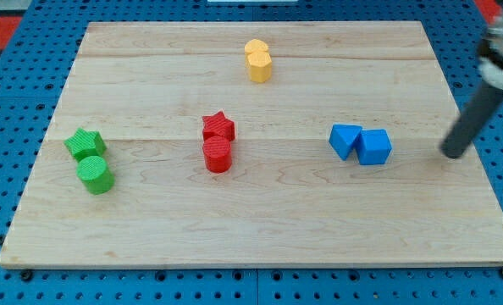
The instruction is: Move the blue blocks into the red blocks
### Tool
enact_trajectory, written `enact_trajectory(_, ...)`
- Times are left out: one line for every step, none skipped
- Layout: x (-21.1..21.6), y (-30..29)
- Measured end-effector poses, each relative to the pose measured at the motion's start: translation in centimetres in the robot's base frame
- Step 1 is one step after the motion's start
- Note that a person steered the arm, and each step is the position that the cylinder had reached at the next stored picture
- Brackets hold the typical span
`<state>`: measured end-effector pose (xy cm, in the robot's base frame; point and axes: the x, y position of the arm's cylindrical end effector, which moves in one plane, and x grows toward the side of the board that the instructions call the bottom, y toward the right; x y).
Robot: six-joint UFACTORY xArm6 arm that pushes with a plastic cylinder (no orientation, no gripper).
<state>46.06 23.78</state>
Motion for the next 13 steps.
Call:
enact_trajectory(-1.7, -8.6)
enact_trajectory(-2.0, -12.2)
enact_trajectory(-2.8, -13.4)
enact_trajectory(-3.6, -17.4)
enact_trajectory(-3.6, -21.3)
enact_trajectory(-3.2, -16.3)
enact_trajectory(-2.2, -6.2)
enact_trajectory(0.7, -4.7)
enact_trajectory(-0.1, -12.1)
enact_trajectory(1.0, -11.8)
enact_trajectory(3.9, -8.0)
enact_trajectory(4.0, -13.1)
enact_trajectory(1.6, -21.2)
